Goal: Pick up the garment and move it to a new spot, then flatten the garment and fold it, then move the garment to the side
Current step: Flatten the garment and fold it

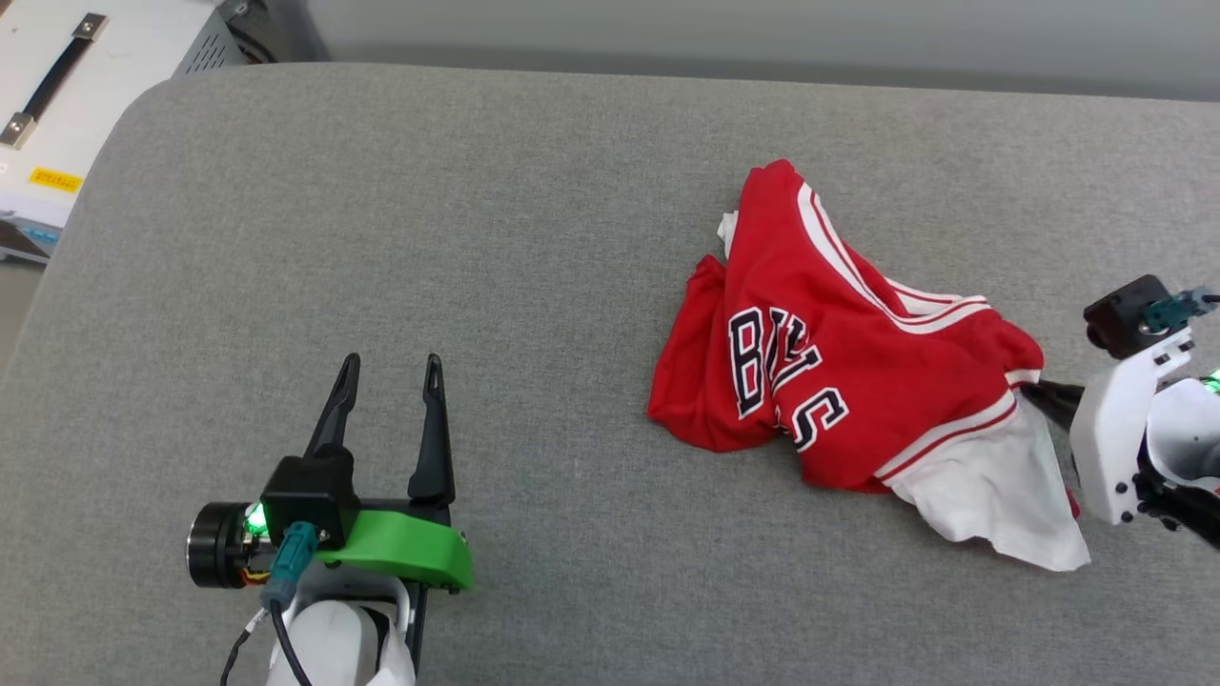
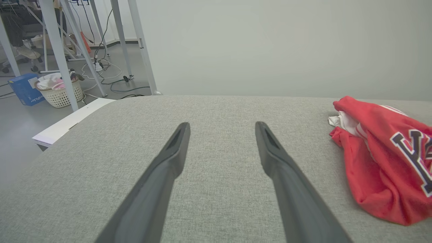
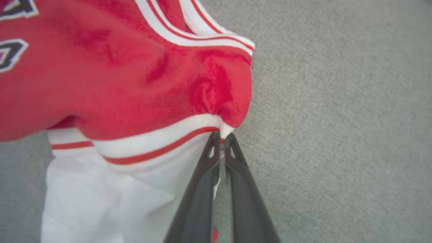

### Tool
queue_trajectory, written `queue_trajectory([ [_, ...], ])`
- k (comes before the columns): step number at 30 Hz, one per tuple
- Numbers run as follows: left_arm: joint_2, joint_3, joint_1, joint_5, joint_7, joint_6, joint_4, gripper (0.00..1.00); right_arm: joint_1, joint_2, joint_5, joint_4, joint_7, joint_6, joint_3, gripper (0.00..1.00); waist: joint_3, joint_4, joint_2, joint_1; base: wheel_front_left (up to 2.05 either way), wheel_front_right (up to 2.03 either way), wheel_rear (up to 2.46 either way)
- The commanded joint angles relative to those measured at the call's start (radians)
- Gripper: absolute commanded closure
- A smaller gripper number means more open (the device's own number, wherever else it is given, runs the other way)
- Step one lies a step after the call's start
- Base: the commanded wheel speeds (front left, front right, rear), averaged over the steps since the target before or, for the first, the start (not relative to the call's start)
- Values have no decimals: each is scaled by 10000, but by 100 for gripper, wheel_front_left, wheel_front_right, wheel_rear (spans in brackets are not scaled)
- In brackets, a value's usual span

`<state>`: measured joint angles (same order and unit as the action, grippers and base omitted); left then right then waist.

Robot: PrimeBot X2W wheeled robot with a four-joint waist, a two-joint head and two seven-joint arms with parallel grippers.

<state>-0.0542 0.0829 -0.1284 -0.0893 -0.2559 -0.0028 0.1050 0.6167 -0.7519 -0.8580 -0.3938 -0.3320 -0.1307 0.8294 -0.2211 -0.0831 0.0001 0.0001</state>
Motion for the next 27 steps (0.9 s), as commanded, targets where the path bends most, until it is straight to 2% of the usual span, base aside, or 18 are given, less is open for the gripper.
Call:
queue_trajectory([
  [1, 39, -29, 151, -21, -59, 61, 2, 0, -69, -217, -92, 172, 330, 0, -162, 100, 304, 224, -1, -1, 0, 0, 0],
  [7, 39, -97, 365, -19, -59, 101, -57, 0, -752, -918, -305, 923, 1032, 0, -1123, 100, 478, 407, -1, -1, 0, 0, 0],
  [14, 39, -136, 449, -41, -59, 118, -122, 0, -1702, -1636, -73, 1283, 1034, 0, -2732, 100, 405, 560, -1, -1, 0, 0, 0],
  [21, 39, -112, 293, -42, -59, 114, -191, 0, -1873, -2026, 337, 1825, 158, 0, -4304, 100, 37, 584, -1, -1, 0, 0, 0],
  [27, 39, 116, -133, -147, -59, 103, -201, 0, -1138, -1940, 908, 2096, -1143, 0, -4692, 100, -578, 320, -1, -1, 0, 0, 0],
])
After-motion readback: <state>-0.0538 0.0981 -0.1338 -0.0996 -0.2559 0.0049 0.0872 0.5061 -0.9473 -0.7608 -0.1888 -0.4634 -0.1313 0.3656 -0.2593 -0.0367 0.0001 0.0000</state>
